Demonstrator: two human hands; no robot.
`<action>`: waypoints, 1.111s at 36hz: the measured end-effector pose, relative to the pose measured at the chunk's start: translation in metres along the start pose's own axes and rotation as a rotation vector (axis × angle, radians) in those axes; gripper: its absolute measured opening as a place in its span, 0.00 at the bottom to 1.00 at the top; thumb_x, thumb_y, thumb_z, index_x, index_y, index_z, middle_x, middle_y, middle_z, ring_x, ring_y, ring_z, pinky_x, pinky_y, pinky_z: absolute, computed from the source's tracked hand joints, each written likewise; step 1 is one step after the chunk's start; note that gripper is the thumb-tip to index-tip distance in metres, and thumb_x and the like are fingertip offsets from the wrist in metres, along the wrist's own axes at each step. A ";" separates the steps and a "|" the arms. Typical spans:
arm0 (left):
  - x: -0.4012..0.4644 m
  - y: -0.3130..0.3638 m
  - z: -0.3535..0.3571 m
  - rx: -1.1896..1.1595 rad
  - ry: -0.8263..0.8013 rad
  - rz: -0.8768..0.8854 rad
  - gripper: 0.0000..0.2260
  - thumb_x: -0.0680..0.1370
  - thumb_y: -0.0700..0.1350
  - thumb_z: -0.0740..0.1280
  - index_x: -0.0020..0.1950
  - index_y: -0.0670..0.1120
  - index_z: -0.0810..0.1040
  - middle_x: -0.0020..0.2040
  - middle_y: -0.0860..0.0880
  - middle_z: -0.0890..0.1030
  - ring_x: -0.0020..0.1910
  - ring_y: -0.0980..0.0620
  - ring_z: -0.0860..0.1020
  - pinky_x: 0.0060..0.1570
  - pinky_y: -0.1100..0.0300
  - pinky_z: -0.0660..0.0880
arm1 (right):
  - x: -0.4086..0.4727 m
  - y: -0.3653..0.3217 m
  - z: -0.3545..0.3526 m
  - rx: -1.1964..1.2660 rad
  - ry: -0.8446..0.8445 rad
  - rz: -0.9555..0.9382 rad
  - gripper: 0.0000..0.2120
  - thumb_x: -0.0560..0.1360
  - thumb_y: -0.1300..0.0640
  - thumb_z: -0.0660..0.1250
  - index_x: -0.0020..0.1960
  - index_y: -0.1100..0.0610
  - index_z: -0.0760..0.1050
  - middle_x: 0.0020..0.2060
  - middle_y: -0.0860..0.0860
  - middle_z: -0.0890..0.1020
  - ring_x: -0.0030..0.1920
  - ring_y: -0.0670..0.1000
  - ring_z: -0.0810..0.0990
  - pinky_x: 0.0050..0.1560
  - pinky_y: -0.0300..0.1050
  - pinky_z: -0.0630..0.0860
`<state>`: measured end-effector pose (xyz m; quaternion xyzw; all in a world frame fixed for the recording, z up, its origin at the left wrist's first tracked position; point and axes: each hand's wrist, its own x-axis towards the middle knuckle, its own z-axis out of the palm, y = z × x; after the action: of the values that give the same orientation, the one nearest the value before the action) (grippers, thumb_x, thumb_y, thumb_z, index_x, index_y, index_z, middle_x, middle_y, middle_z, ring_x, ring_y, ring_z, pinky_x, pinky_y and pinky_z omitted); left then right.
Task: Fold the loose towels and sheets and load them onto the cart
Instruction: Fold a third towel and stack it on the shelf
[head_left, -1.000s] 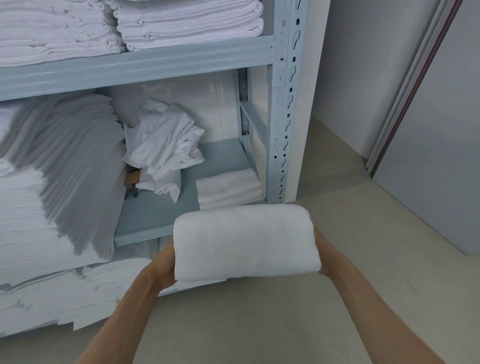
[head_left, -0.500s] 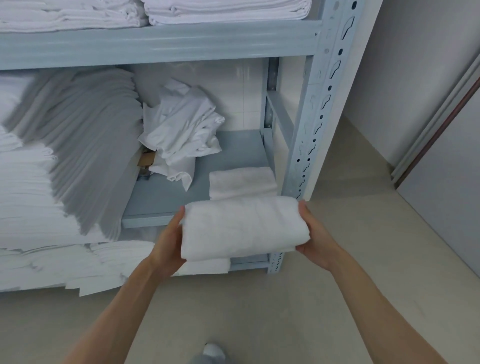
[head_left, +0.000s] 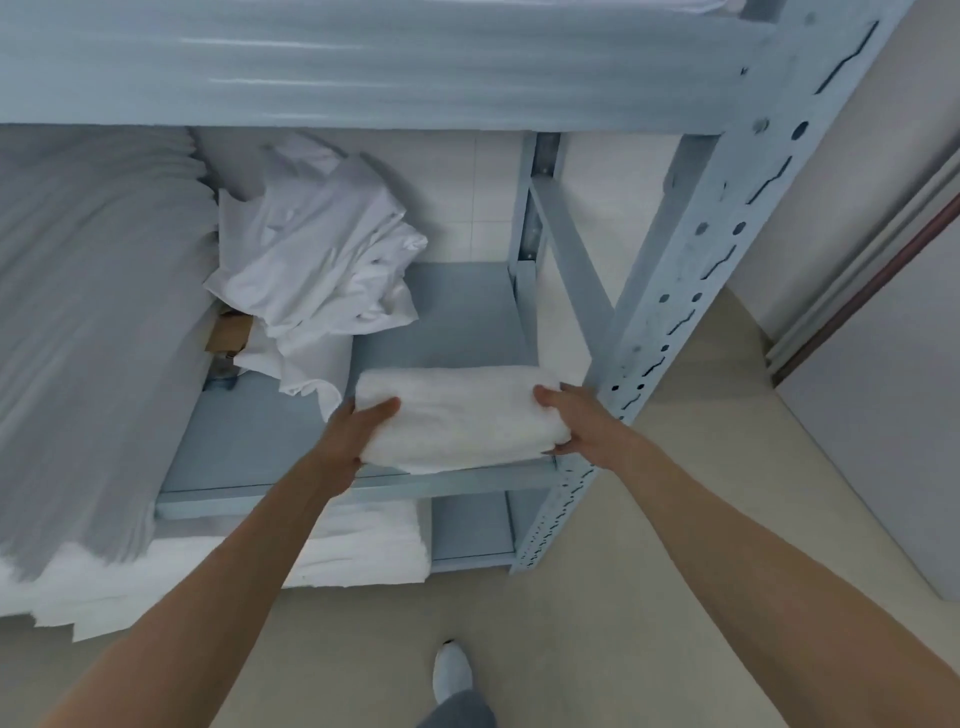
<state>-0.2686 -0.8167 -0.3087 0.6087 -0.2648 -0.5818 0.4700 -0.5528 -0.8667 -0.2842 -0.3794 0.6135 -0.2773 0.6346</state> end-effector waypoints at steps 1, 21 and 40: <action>0.016 0.004 0.005 0.004 0.020 0.000 0.21 0.77 0.46 0.73 0.68 0.44 0.74 0.61 0.45 0.82 0.59 0.43 0.80 0.59 0.45 0.78 | 0.011 -0.010 -0.001 0.019 -0.004 0.017 0.13 0.78 0.54 0.68 0.61 0.55 0.74 0.54 0.54 0.81 0.52 0.56 0.81 0.44 0.53 0.82; 0.101 -0.020 0.037 0.113 0.173 -0.112 0.19 0.76 0.50 0.73 0.63 0.44 0.76 0.59 0.43 0.80 0.56 0.41 0.78 0.59 0.44 0.76 | 0.107 -0.005 0.015 -0.614 0.262 -0.011 0.26 0.82 0.52 0.60 0.75 0.62 0.59 0.66 0.62 0.73 0.63 0.63 0.75 0.59 0.53 0.75; 0.099 -0.018 0.037 1.026 0.406 0.313 0.32 0.76 0.53 0.72 0.76 0.44 0.64 0.70 0.39 0.67 0.68 0.37 0.66 0.67 0.40 0.66 | 0.090 0.002 0.026 -1.308 0.480 -0.608 0.28 0.80 0.56 0.59 0.78 0.59 0.57 0.73 0.57 0.66 0.73 0.57 0.65 0.72 0.53 0.63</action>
<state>-0.2903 -0.9054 -0.3653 0.8118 -0.5049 -0.1737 0.2364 -0.5194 -0.9352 -0.3377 -0.7599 0.6426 -0.0948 0.0253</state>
